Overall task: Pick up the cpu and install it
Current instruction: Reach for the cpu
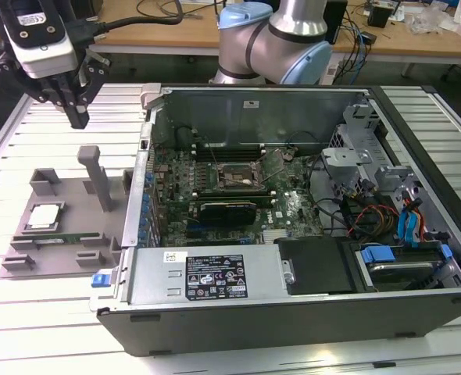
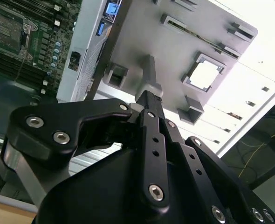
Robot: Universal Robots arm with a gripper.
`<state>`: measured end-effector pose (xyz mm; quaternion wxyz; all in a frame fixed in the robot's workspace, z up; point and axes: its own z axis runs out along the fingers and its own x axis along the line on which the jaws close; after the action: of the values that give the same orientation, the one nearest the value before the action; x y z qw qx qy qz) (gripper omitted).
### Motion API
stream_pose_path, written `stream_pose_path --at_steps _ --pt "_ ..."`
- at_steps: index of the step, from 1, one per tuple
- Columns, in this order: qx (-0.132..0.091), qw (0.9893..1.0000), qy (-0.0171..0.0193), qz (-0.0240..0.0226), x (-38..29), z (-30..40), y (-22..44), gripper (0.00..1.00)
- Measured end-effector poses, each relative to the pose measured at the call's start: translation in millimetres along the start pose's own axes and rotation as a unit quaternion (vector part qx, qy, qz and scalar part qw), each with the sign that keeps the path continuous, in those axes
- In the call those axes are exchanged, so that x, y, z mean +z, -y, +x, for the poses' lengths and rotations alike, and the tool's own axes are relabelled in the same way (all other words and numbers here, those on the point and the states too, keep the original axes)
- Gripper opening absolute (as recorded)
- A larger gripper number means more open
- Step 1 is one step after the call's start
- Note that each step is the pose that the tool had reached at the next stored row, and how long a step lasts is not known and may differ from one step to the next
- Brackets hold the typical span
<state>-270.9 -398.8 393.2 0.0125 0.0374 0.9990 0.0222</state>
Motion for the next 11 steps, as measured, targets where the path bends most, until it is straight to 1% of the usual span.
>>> stream_pose_path --at_steps 4,5,11 --pt "0.000 1.0000 0.0000 0.0000 -0.2 5.1 0.4 0.11" --pt "0.000 1.0000 0.0000 0.0000 -0.2 7.4 0.5 0.11" --pt "0.000 1.0000 0.0000 0.0000 -0.8 29.0 2.2 0.11"
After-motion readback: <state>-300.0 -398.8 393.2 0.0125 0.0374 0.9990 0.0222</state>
